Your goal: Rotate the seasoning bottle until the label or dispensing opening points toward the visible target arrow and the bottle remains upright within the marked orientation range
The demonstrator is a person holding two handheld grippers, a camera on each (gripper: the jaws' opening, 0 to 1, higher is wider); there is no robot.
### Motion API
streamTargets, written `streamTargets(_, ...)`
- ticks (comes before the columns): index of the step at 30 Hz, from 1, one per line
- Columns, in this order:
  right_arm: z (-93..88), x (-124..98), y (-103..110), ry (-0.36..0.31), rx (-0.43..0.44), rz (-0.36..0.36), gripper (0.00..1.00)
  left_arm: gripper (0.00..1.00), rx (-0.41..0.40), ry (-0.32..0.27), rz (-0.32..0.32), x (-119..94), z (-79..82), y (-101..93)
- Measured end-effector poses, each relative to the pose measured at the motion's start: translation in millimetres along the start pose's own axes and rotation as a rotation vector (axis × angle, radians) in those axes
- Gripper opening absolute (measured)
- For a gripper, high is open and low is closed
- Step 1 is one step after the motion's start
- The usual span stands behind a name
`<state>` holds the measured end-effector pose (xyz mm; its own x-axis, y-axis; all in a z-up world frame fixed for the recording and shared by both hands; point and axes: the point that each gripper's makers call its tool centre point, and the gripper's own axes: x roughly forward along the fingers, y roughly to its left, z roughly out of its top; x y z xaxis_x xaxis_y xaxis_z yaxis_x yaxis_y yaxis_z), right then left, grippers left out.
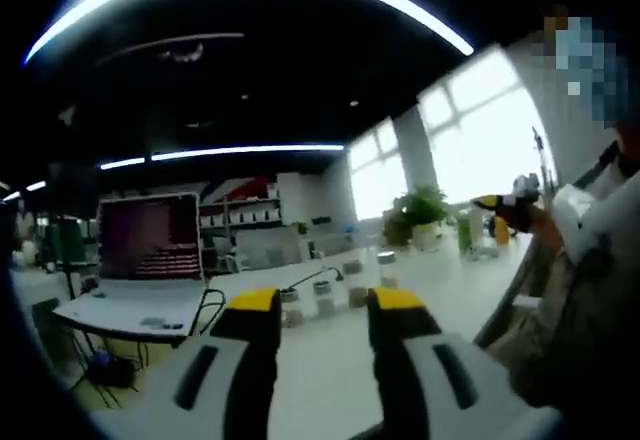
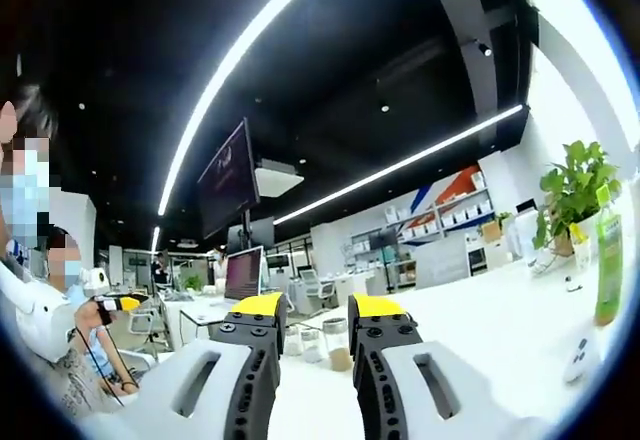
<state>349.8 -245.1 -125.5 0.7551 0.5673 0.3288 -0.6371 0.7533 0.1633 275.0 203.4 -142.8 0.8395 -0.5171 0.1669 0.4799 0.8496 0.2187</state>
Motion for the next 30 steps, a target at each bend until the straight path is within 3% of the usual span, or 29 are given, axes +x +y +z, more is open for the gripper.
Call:
streamTargets(3,-6.2,11.0,9.0,0.002,0.049,0.025,0.24,0.32,0.038,-0.019,-0.056,14.9,11.2,-13.3)
streamTargets(5,-11.2,16.0,17.5,-0.002,0.038,0.033,0.24,0.34,0.028,-0.047,-0.164,23.0,13.8,-36.1)
streamTargets(6,-13.6,18.1,19.8,0.001,0.024,0.033,0.24,0.34,-0.034,-0.034,-0.259,25.7,8.7,-56.6)
streamTargets(8,-19.3,22.3,20.9,0.028,-0.012,0.027,0.24,0.30,-0.035,-0.046,-0.293,27.6,4.3,-67.5)
streamTargets(11,-21.8,28.2,19.2,0.062,-0.054,0.015,0.24,0.31,-0.012,-0.053,-0.258,23.1,-6.3,-68.7)
streamTargets(13,-19.5,32.0,17.7,0.072,-0.078,0.008,0.24,0.32,-0.011,-0.054,-0.196,16.3,-11.4,-53.8)
streamTargets(15,-18.0,36.2,18.3,0.079,-0.098,0.015,0.24,0.33,-0.032,-0.008,-0.147,12.9,-17.1,-37.2)
streamTargets(18,-21.9,43.5,18.2,0.082,-0.104,0.018,0.24,0.33,-0.001,-0.028,-0.058,7.5,-12.3,-19.1)
streamTargets(25,-30.1,49.3,19.6,0.095,-0.108,0.009,0.24,0.34,0.014,-0.091,-0.077,10.6,16.5,-14.1)
streamTargets(30,-27.4,45.7,19.9,0.083,-0.121,0.007,0.24,0.32,-0.003,-0.126,-0.070,18.1,12.5,-9.4)
